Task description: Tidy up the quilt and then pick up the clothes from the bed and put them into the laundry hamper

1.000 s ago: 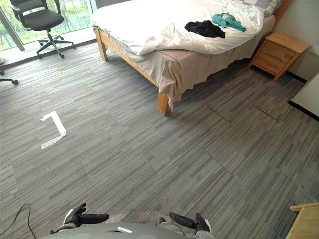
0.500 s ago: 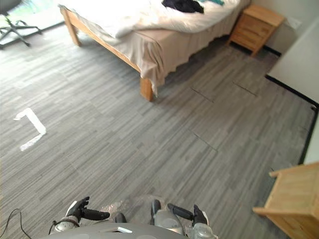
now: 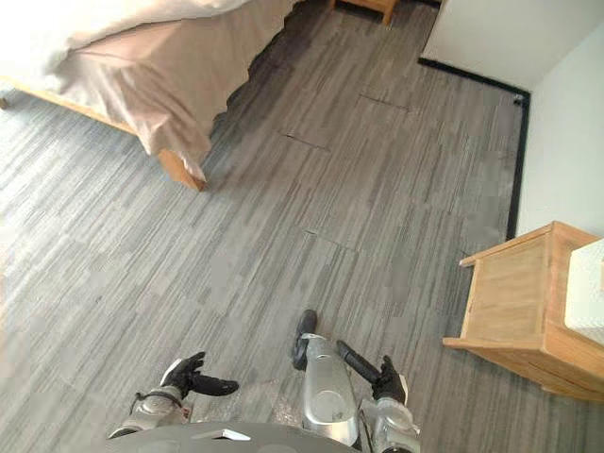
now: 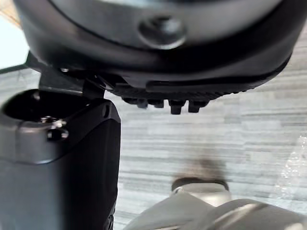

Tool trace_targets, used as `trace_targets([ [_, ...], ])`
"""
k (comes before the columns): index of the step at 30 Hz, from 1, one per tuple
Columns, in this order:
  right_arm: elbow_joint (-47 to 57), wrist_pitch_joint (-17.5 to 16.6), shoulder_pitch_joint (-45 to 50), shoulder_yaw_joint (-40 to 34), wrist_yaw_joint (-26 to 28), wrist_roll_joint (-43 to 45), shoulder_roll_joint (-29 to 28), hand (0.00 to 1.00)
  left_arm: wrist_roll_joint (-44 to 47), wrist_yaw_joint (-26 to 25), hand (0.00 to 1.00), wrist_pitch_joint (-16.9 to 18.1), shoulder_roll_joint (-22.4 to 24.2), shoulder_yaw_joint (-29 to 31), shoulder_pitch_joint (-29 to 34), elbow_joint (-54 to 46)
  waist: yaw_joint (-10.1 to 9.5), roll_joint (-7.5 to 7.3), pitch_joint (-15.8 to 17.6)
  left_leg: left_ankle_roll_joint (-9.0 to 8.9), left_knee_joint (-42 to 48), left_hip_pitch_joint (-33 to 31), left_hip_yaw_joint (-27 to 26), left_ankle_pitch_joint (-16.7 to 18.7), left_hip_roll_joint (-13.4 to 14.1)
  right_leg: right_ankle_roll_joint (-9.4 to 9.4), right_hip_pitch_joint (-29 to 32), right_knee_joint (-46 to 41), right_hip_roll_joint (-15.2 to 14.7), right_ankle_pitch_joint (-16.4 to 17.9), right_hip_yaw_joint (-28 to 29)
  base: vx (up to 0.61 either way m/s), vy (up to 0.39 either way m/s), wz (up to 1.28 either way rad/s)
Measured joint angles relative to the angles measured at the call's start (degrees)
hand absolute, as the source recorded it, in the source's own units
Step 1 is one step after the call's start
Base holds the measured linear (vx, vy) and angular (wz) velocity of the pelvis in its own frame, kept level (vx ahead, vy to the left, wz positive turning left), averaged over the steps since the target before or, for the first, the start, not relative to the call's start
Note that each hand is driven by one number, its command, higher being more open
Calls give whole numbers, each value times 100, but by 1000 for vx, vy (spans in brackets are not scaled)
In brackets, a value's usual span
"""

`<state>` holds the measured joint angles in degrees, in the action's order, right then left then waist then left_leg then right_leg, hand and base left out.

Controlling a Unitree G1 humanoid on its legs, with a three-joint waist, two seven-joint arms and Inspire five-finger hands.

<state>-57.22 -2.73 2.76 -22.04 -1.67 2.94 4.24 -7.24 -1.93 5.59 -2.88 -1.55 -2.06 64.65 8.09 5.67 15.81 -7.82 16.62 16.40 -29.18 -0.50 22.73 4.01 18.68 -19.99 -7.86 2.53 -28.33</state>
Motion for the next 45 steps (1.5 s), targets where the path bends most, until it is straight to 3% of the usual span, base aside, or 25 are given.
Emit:
trace_targets([
  [1, -121, 24, -13, 25, -6, -37, 26, 100, 20, -10, 100, 27, 35, 82, 49, -49, -30, 35, 16, 396, 1390, -465, 230, -189, 375, -15, -357, 118, 143, 216, -6, 560, -428, -12],
  [2, -173, 66, -30, 46, -16, -49, 54, 100, 32, -11, 100, 26, 43, 132, 97, -103, -50, 22, 32, 526, 2085, -682, 271, -103, 524, -24, -552, 198, 250, 302, 18, 552, -368, -17],
  [4, -327, 243, -100, 281, -120, -106, 163, 100, 115, -42, 100, 46, 77, 380, 227, -460, -144, 24, 46, 329, 3768, -1518, 851, 556, 527, -27, -1365, 730, 623, 473, 96, 517, -330, -25],
  [6, -452, 334, -156, 607, -157, -307, 293, 100, 303, -89, 100, 100, 82, 475, 179, -713, -345, -44, 69, 190, 4150, -2147, 898, 972, 207, -16, -1780, 1116, 813, 499, 257, 430, -236, -47],
  [8, -718, 355, -539, 892, -169, -471, 400, 100, 535, -197, 100, 198, 58, 677, 107, -1013, -641, -232, 167, 286, 3338, -2882, 466, 1405, -385, 7, -2289, 1491, 894, 479, 581, 472, -147, -78],
  [10, -691, 330, -704, 906, -171, -471, 356, 100, 550, -239, 100, 196, 46, 721, 28, -1059, -692, -341, 224, 379, 2043, -3141, 268, 1361, -836, -86, -2776, 1858, 884, 536, 697, 561, -79, -44],
  [13, -518, 257, -750, 907, -242, -466, 305, 100, 718, -234, 100, 187, 80, 721, 19, -1012, -752, -353, 201, 786, -372, -3427, -70, 609, -1342, -357, -3461, 2276, 894, 793, 793, 576, 43, -24],
  [15, -439, 219, -609, 915, -295, -469, 248, 100, 717, -233, 100, 162, 76, 839, 47, -928, -869, -322, 104, 1089, -699, -3656, -289, 412, -1420, -577, -3792, 2317, 901, 1084, 876, 596, 149, -24],
  [16, -443, 231, -502, 925, -311, -470, 150, 100, 749, -227, 100, 132, 31, 1049, 69, -840, -964, -504, -80, 1635, -608, -3678, -174, -279, -1606, -778, -3992, 2307, 738, 1258, 903, 553, 143, -1],
  [17, -450, 237, -422, 930, -317, -472, 77, 100, 759, -229, 100, 131, -1, 1111, 105, -797, -959, -597, -222, 1778, -643, -3650, -134, -524, -1706, -824, -4037, 2291, 599, 1285, 886, 904, 215, 25],
  [18, -525, 242, -335, 939, -298, -473, -87, 100, 790, -237, 100, 123, -122, 1153, 133, -779, -952, -907, -301, 1777, -600, -3513, -104, -366, -2008, -902, -3964, 1783, 278, 1240, 892, 773, 181, 35],
  [20, -623, 245, -327, 903, -253, -471, -217, 100, 913, -232, 100, 90, -177, 1266, 149, -773, -963, -960, -307, 1684, -254, -3333, 10, 100, -2001, -1098, -3548, 287, 74, 1047, 1015, 705, 219, 38],
  [21, -609, 273, -319, 745, -195, -437, -270, 100, 914, -239, 100, 34, -201, 1314, 172, -684, -951, -984, -316, 1537, -156, -2974, 170, 409, -2034, -1173, -3136, -1173, -128, 632, 1200, 777, 275, 56],
  [22, -580, 223, -310, 734, -195, -442, -243, 100, 897, -253, 100, 17, -247, 1236, 206, -598, -935, -975, -314, 1474, -197, -2503, 381, 675, -2125, -1139, -2779, -2444, -281, 691, 1327, 777, 248, 64],
  [25, -384, 178, -185, 660, -185, -445, -176, 100, 897, -267, 100, 13, -283, 849, 255, -450, -761, -775, -371, 1311, -574, -1522, 949, 923, -2199, -716, -2080, -3520, -465, 954, 1052, 628, 68, 109],
  [26, -300, 126, -154, 622, -181, -448, -166, 100, 899, -282, 100, 8, -288, 761, 153, -403, -731, -752, -364, 1266, -794, -1124, 1273, 942, -2196, -478, -1763, -3412, -495, 1155, 896, 488, -29, 132],
  [28, -237, 84, -158, 512, -171, -454, -158, 100, 942, -291, 100, 8, -279, 623, 38, -393, -610, -710, -341, 1211, -925, -811, 1782, 965, -2071, -381, -1332, -2578, -476, 1292, 721, 561, -175, 162],
  [30, -195, 96, -156, 461, -163, -462, -100, 100, 964, -291, 100, 12, -247, 514, -52, -419, -585, -634, -321, 1102, -1000, -654, 2085, 1029, -1882, -624, -1007, -1024, -390, 1105, 798, 502, -266, 152],
  [33, -218, 142, -158, 493, -142, -472, -16, 100, 959, -294, 100, 56, -230, 436, -51, -449, -546, -661, -321, 534, -1112, -473, 2571, 1363, -1666, -1181, -565, 1362, -546, 206, 1378, 660, -541, 118],
  [34, -287, 191, -141, 531, -113, -478, 11, 100, 928, -307, 100, 57, -224, 458, 13, -390, -551, -725, -287, 294, -1197, -253, 2719, 1519, -1619, -1361, -465, 1404, -700, -155, 1648, 539, -505, 85],
  [36, -326, 216, -116, 440, -46, -470, 141, 100, 881, -300, 100, 47, -68, 514, 127, -197, -511, -432, -250, 226, -1210, -40, 2719, 1603, -1377, -1439, -378, 553, -572, -505, 1740, 503, -471, 83],
  [38, -328, 208, -136, 489, 61, -501, 356, 100, 916, -234, 100, 53, 215, 644, 346, -140, -489, -83, -264, 300, -415, -214, 2722, 1577, -1003, -1003, -624, -58, -368, 14, 1518, 446, -411, 90],
  [41, -587, 231, -58, 742, 80, -473, 472, 100, 958, -231, 100, 80, 246, 1049, 372, -267, -506, -46, -226, 238, 1747, -1273, 2901, 1041, -653, -878, -1592, 241, -411, 404, 647, 391, -333, 128],
  [43, -639, 230, 42, 806, 68, -445, 476, 100, 1180, -295, 100, 85, 236, 1176, 361, -358, -561, -65, -221, 176, 2419, -1760, 2144, 1139, -410, -834, -2181, 633, -402, 406, 228, 332, -219, 100],
  [45, -668, 223, 100, 796, 63, -442, 484, 100, 1215, -302, 100, 92, 235, 1167, 377, -441, -632, -86, -220, 214, 1978, -1947, 1181, 1233, -512, -925, -2492, 827, -523, 352, -41, 339, -82, 62],
])
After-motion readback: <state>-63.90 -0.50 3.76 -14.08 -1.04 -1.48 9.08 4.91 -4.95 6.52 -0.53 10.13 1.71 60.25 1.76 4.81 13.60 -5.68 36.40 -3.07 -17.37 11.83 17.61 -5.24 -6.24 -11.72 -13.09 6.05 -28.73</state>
